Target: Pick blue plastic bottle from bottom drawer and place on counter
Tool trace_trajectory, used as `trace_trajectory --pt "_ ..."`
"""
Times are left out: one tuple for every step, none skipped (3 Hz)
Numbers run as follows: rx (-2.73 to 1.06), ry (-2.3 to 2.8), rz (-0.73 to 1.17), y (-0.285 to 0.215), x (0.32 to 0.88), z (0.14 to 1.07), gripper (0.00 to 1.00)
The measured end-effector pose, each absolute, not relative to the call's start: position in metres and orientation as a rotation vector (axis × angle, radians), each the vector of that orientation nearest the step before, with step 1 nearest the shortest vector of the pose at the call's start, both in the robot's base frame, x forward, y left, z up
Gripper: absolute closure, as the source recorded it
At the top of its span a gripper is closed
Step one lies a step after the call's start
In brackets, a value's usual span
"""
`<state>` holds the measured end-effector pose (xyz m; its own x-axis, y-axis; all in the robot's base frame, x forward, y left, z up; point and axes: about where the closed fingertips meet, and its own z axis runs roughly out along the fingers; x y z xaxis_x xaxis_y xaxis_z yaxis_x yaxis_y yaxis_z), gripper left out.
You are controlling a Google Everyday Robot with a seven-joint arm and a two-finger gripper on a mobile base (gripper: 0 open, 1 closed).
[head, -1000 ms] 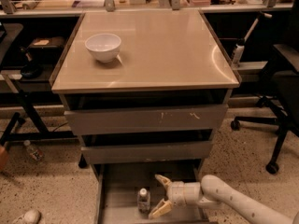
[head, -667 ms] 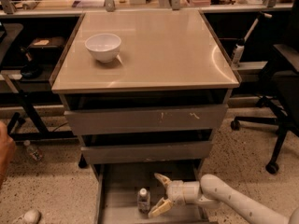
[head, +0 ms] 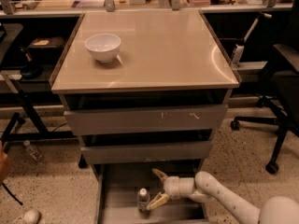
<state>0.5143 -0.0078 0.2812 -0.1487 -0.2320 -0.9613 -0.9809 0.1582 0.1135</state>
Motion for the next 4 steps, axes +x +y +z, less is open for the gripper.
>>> trace_trajectory --pt "-1.208 1.554 1.068 -0.008 0.515 0.281 0.00" --pt "-1.215 1.538 1.091 0.006 0.511 0.269 0.00" --pt "-1.192 1.505 1.119 0.024 0.507 0.257 0.00" --pt "-1.163 1.473 1.141 0.036 0.504 0.250 0.00"
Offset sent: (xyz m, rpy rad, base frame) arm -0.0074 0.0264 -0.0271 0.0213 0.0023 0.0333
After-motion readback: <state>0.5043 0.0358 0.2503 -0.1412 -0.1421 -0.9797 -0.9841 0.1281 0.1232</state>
